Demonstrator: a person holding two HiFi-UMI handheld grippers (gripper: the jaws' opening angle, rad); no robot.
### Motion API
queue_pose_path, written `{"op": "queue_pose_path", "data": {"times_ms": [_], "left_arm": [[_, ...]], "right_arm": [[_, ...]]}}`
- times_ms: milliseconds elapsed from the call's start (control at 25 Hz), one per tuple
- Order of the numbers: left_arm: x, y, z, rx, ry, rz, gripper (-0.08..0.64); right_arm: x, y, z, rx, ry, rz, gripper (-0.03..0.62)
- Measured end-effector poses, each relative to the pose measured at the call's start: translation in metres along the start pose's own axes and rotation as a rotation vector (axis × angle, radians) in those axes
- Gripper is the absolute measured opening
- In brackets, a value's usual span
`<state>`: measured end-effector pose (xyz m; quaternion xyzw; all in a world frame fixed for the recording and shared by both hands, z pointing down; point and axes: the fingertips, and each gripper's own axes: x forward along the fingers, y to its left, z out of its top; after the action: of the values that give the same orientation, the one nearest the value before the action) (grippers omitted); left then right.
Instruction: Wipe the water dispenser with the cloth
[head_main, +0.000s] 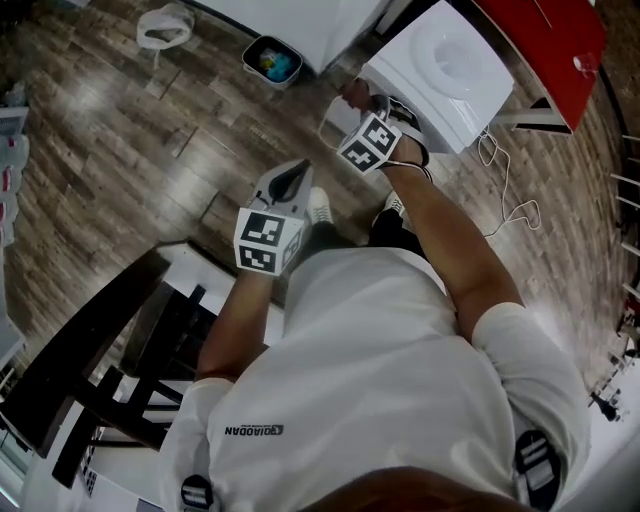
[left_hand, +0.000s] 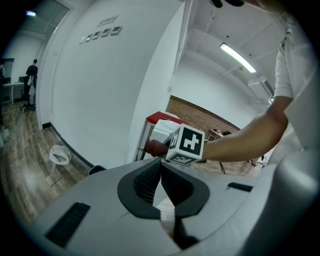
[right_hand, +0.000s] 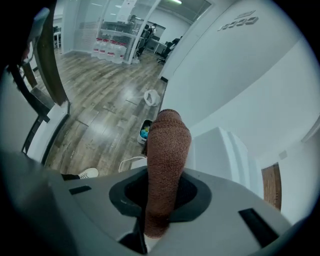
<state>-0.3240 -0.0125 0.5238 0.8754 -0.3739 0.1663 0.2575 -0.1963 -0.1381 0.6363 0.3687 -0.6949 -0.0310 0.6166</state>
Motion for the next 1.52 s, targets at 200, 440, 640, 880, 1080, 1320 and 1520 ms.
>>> {"op": "queue_pose_path", "data": {"times_ms": [200,440,640,880,1080,1320,1520], "left_arm": [[0.0,0.014,-0.01,-0.024,0.025,0.03,0.0],[-0.002,0.026,-0.029,-0.07,0.061,0.072,0.0],[-0.004,0.024,-0.044,-0.088,0.098,0.089,0.0],[-0.006,0.021,-0.059,-0.109,0.129,0.112,0.0],[-0.012,0.02,-0.074,-0.128,0.154,0.131,0.0],[-0.023,0.022,-0.091,-0.137,0.182,0.151,0.0],[-0.03,0.021,-0.095,-0.138,0.182,0.159,0.0]], "right_arm": [[0.034,0.019,-0.006,-0.02,0.018,0.01,0.072],[0.08,0.038,-0.02,-0.019,0.04,0.022,0.072],[0.113,0.057,-0.026,-0.015,0.05,0.038,0.072],[0.152,0.08,-0.037,-0.016,0.084,0.063,0.071],[0.181,0.097,-0.047,-0.048,0.121,0.091,0.072],[0.2,0.115,-0.053,-0.072,0.149,0.11,0.072],[0.202,0.119,-0.059,-0.074,0.165,0.121,0.072]]}}
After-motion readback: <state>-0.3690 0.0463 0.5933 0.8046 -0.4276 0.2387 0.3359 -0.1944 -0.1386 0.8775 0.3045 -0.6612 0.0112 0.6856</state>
